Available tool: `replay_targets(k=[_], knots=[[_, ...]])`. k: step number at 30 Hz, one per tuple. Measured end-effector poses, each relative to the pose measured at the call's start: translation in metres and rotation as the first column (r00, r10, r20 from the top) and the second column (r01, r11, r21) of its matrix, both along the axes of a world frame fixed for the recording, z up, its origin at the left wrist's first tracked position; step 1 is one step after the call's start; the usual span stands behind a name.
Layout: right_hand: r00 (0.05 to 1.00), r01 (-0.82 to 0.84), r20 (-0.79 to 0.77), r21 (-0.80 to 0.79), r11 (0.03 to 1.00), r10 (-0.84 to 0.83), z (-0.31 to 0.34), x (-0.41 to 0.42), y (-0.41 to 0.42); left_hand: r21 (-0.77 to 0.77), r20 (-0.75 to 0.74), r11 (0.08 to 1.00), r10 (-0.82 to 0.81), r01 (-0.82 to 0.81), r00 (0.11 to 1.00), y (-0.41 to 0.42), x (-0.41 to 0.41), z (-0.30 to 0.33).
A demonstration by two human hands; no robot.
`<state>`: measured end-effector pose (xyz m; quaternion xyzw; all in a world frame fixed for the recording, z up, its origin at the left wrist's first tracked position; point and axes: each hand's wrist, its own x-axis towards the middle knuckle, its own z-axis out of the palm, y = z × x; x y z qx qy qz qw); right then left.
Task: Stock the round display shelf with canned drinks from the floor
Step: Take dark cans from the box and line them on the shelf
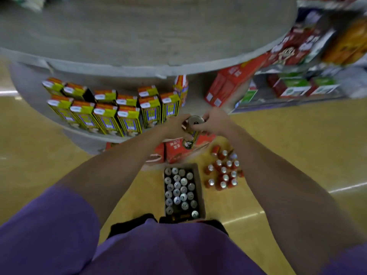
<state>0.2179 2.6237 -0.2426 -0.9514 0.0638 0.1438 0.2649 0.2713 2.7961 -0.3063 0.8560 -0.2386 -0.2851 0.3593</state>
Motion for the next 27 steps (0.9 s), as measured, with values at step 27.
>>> replay_targets(k=[27], knots=[[0.958,-0.010,0.278,0.252,0.968,-0.063,0.183,0.034,0.051,-0.398,-0.043,0.892,0.214,-0.213,0.976,0.059,0.053,0.304]])
